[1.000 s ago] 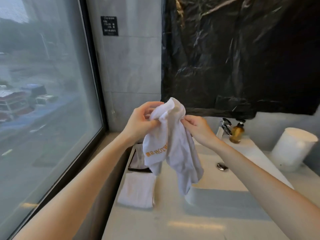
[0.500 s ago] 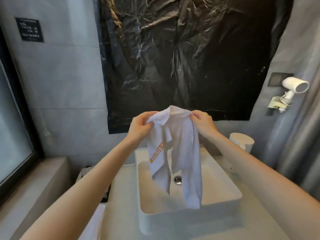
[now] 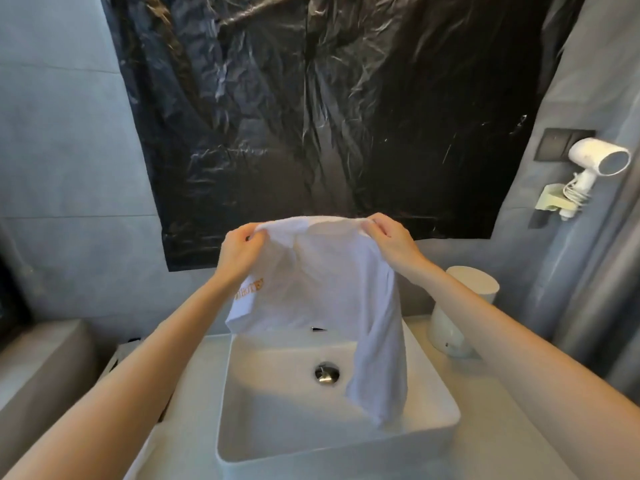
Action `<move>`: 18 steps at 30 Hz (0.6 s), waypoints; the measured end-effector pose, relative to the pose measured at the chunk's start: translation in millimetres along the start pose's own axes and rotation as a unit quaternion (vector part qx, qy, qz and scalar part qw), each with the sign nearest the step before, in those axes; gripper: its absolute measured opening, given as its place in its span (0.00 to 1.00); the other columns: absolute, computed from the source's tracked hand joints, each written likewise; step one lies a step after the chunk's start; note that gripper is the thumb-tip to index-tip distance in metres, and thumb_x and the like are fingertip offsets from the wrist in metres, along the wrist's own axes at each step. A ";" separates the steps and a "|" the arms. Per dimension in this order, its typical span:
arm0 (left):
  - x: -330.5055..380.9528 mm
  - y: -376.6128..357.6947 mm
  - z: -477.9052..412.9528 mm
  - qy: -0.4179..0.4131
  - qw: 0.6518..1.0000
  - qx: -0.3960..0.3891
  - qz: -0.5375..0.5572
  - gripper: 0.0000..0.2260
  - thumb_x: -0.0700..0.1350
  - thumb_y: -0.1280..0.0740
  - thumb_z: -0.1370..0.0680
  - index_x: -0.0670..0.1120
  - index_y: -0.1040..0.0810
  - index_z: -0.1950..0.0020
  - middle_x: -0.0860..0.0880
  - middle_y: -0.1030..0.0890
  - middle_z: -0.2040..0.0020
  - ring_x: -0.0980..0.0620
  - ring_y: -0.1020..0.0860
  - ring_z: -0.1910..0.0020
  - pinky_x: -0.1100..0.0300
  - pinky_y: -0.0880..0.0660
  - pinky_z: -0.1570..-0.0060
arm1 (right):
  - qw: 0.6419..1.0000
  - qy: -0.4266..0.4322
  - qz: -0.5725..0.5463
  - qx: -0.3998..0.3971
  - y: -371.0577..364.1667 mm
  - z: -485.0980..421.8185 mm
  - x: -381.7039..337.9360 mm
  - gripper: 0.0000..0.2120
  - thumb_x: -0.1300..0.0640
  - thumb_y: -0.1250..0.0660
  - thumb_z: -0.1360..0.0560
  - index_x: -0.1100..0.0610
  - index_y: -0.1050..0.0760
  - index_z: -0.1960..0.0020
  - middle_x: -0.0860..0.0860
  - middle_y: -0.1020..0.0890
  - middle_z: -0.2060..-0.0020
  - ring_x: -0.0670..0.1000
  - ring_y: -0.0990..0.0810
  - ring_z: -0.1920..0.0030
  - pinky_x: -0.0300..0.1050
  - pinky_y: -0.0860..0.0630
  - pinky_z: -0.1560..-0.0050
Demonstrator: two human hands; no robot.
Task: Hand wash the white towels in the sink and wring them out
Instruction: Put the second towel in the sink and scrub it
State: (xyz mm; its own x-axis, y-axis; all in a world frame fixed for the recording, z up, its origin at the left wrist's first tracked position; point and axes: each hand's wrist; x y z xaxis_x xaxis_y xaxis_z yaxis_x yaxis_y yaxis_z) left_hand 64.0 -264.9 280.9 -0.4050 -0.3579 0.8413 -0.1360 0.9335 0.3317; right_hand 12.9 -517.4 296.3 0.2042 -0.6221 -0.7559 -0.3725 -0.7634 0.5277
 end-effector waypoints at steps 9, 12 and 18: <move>-81.9 -39.1 51.4 0.218 0.971 -0.095 0.002 0.11 0.35 0.40 0.22 0.44 0.18 0.49 0.47 0.21 0.55 0.52 0.25 0.56 0.64 0.31 0.63 | 0.968 -0.073 0.092 -0.223 -49.8 17.5 112.7 0.07 0.56 0.38 0.20 0.54 0.24 0.55 0.50 0.21 0.58 0.49 0.23 0.56 0.44 0.27 0.54; -104.9 -55.3 59.7 0.285 0.953 -0.096 0.038 0.11 0.36 0.41 0.21 0.48 0.21 0.49 0.46 0.22 0.51 0.49 0.26 0.52 0.62 0.32 0.60 | 0.972 -0.106 0.092 -0.191 -69.7 13.6 134.8 0.05 0.56 0.36 0.22 0.51 0.22 0.54 0.51 0.18 0.55 0.53 0.20 0.51 0.52 0.23 0.47; -154.5 -78.1 69.6 0.269 0.955 -0.106 -0.065 0.16 0.33 0.39 0.22 0.45 0.23 0.37 0.40 0.25 0.35 0.44 0.26 0.37 0.58 0.29 0.46 | 0.991 -0.009 0.118 -0.062 -75.0 -10.9 129.9 0.11 0.62 0.37 0.22 0.55 0.22 0.41 0.50 0.22 0.42 0.51 0.25 0.41 0.44 0.28 0.42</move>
State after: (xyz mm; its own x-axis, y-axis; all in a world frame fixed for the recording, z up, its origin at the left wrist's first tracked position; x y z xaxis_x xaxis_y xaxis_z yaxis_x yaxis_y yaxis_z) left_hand 74.3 -281.1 95.3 0.1334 -0.4826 0.8656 0.0547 0.8757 0.4798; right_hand 77.2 -542.9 162.8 0.1087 -0.7831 -0.6123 -0.2939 -0.6137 0.7328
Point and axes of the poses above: each hand's wrist, its own z-axis away from the middle knuckle, its own y-axis out of the back of the hand, x = y × z
